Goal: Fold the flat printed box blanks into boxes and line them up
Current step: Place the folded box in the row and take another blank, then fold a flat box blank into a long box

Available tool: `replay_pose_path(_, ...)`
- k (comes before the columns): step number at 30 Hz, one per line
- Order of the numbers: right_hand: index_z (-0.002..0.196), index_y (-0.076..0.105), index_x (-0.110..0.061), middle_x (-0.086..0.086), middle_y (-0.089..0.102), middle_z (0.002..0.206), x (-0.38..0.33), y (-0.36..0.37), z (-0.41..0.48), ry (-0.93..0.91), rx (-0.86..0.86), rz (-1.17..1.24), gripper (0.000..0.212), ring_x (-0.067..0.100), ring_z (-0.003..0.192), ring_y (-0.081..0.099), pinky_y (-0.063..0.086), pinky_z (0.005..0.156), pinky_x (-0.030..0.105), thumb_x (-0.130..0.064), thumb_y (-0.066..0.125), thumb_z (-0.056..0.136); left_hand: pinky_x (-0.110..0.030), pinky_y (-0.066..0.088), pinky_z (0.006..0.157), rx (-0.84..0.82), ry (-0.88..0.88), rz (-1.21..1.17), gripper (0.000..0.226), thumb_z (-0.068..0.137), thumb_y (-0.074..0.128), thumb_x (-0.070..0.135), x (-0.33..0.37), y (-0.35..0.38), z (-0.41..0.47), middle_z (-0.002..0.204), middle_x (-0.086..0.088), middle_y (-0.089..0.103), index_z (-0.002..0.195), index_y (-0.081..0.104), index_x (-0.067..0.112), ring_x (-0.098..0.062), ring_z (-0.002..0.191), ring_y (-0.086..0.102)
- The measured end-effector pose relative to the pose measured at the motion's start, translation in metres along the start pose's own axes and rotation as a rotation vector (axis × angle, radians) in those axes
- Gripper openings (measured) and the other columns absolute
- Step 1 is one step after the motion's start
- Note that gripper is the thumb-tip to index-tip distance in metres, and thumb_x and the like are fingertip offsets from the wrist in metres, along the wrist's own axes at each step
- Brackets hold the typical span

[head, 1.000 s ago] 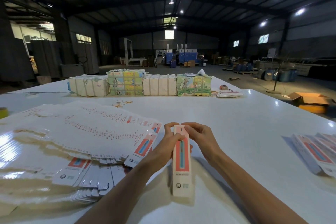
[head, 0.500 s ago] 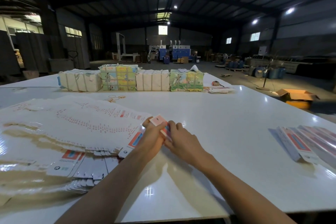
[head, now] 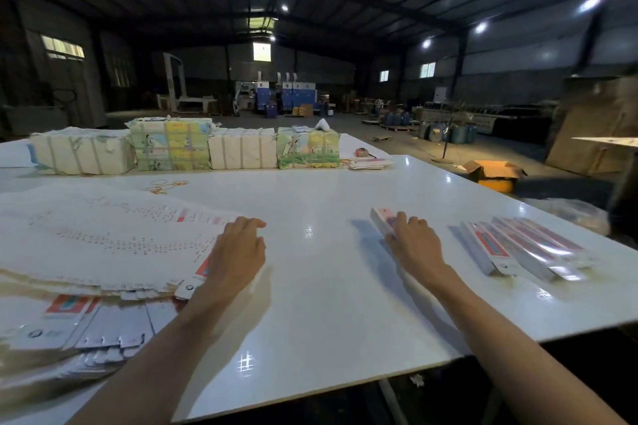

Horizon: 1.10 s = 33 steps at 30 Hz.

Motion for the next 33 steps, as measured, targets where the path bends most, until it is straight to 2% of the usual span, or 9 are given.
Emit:
replay_pose_path(3,0.144,0.051,-0.006,0.015,0.059,0.143,0.047,0.006,0.008,0.064,-0.014,-0.182,0.038,0.031,0.131,0.052,0.044,0.106,0.038,-0.023,0.049,0.110,-0.045,0.038,0.107,0.007,0.009,0.325,0.035,0.103,0.053,0.023,-0.006,-0.008,-0.001,0.139,-0.003,0.059,0.136,0.063,0.022,-0.027,0.130,0.050)
replay_pose_path(8,0.143,0.056,-0.017,0.008,0.050,0.144,0.080,0.005,0.011,0.064,-0.043,-0.382,0.041,0.028,0.138,0.043,0.037,0.117,0.041,-0.025,0.063,0.103,-0.043,0.042,0.100,-0.065,-0.140,0.607,0.034,0.104,0.048,0.036,-0.018,-0.017,-0.004,0.132,-0.007,0.062,0.130,0.063,0.019,-0.028,0.121,0.055)
replay_pose_path(14,0.139,0.056,-0.022,0.001,0.056,0.138,0.101,-0.003,0.002,0.113,0.000,-0.567,0.036,0.023,0.133,0.053,0.051,0.102,0.030,-0.026,0.056,0.104,-0.042,0.042,0.102,-0.194,-0.224,0.532,0.028,0.105,0.046,0.034,-0.025,-0.025,-0.006,0.129,-0.006,0.060,0.122,0.061,0.018,-0.027,0.121,0.054)
replay_pose_path(19,0.139,0.056,-0.023,0.000,0.055,0.135,0.116,-0.002,-0.002,0.148,0.089,-0.629,0.039,0.021,0.131,0.053,0.049,0.105,0.032,-0.034,0.058,0.101,-0.043,0.041,0.107,-0.197,-0.296,0.518,0.049,0.107,0.045,0.051,-0.033,-0.043,-0.001,0.140,-0.012,0.054,0.134,0.057,0.013,-0.032,0.130,0.048)
replay_pose_path(22,0.145,0.048,-0.021,0.004,0.045,0.147,0.087,0.000,0.003,0.088,0.081,-0.557,0.047,0.024,0.138,0.046,0.043,0.111,0.038,-0.037,0.058,0.102,-0.041,0.042,0.105,-0.248,-0.318,0.494,0.061,0.103,0.049,0.062,-0.040,-0.048,0.002,0.139,-0.014,0.053,0.134,0.055,0.011,-0.033,0.129,0.047)
replay_pose_path(26,0.140,0.057,-0.013,0.010,0.050,0.147,0.010,0.007,0.014,-0.145,0.154,-0.246,0.036,0.030,0.133,0.049,0.045,0.104,0.042,-0.022,0.052,0.105,-0.036,0.047,0.095,-0.276,-0.322,0.466,0.059,0.096,0.065,0.060,-0.045,-0.053,0.007,0.132,-0.014,0.057,0.127,0.056,0.011,-0.030,0.120,0.054)
replay_pose_path(29,0.137,0.061,-0.013,0.008,0.054,0.143,-0.060,0.011,0.012,-0.350,0.164,-0.027,0.033,0.030,0.128,0.053,0.049,0.099,0.043,-0.022,0.053,0.106,-0.035,0.051,0.085,-0.307,-0.359,0.389,0.058,0.090,0.074,0.061,-0.055,-0.058,0.013,0.123,-0.013,0.064,0.115,0.057,0.011,-0.028,0.106,0.061)
replay_pose_path(31,0.134,0.062,-0.014,0.006,0.057,0.138,-0.102,0.012,0.008,-0.469,0.173,0.065,0.031,0.028,0.125,0.055,0.050,0.096,0.041,-0.025,0.054,0.106,-0.032,0.049,0.077,-0.335,-0.392,0.314,0.070,0.086,0.079,0.059,-0.062,-0.062,0.015,0.126,-0.014,0.065,0.125,0.053,0.009,-0.025,0.102,0.063)
replay_pose_path(33,0.128,0.065,-0.014,0.004,0.060,0.131,-0.136,0.015,0.002,-0.552,0.171,0.148,0.026,0.027,0.119,0.057,0.051,0.090,0.040,-0.024,0.053,0.106,-0.024,0.049,0.066,-0.339,-0.445,0.143,0.099,0.084,0.084,0.053,-0.066,-0.065,0.014,0.130,-0.012,0.064,0.152,0.033,0.001,-0.019,0.093,0.067)
Point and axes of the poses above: each hand's wrist, its own z-axis towards the middle knuckle, its own y-axis out of the palm, x = y × z, the point moved 2 cm from there along z, towards the middle knuckle
